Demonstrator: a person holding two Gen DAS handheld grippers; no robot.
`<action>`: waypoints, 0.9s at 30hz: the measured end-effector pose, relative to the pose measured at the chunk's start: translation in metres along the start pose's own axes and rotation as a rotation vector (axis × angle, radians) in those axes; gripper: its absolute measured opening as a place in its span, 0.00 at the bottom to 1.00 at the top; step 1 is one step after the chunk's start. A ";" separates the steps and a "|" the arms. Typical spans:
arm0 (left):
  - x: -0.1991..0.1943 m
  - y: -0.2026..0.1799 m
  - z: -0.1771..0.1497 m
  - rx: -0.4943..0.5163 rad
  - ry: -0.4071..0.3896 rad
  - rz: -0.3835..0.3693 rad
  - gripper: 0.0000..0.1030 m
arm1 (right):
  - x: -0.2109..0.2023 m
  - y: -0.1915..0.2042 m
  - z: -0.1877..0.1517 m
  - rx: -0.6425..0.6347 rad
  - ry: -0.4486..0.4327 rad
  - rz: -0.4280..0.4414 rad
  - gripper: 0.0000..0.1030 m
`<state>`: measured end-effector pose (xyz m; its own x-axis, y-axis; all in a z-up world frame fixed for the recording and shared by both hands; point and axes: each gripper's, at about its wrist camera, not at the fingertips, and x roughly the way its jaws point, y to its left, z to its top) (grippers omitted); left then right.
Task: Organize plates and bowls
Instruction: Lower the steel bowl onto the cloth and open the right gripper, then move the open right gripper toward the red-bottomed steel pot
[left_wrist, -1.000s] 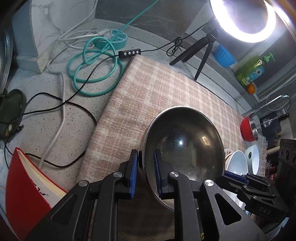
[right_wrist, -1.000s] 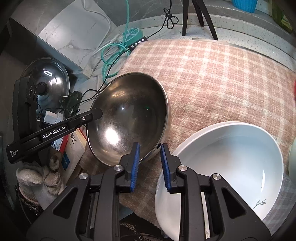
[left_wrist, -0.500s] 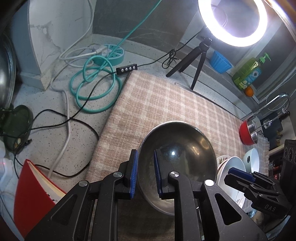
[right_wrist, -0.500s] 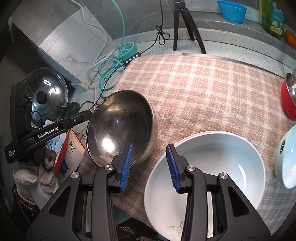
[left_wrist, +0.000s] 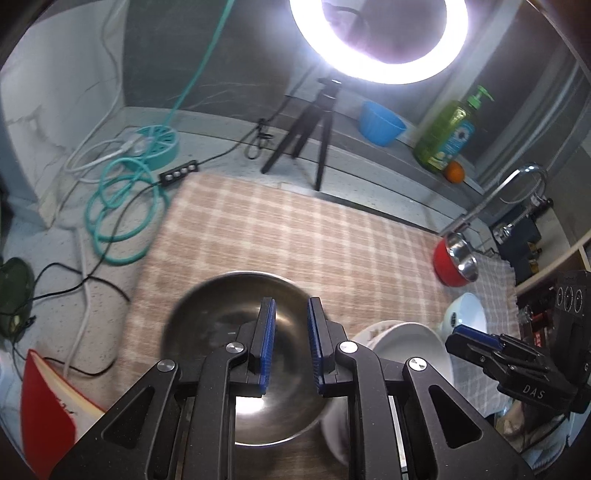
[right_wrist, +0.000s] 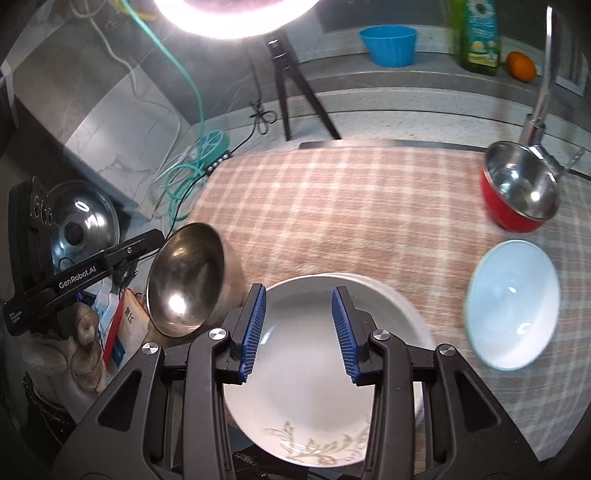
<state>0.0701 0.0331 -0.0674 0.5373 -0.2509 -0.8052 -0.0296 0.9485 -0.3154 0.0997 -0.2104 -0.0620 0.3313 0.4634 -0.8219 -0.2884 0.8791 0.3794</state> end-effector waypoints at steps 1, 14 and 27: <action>0.002 -0.007 0.000 0.007 0.003 -0.013 0.15 | -0.005 -0.008 0.000 0.011 -0.009 -0.007 0.37; 0.043 -0.098 0.009 0.110 0.068 -0.155 0.15 | -0.055 -0.106 0.010 0.140 -0.099 -0.114 0.37; 0.110 -0.180 0.031 0.142 0.153 -0.246 0.15 | -0.060 -0.214 0.031 0.285 -0.112 -0.148 0.37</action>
<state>0.1610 -0.1589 -0.0840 0.3805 -0.4920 -0.7830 0.2089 0.8706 -0.4455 0.1698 -0.4233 -0.0804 0.4522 0.3239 -0.8310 0.0274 0.9262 0.3760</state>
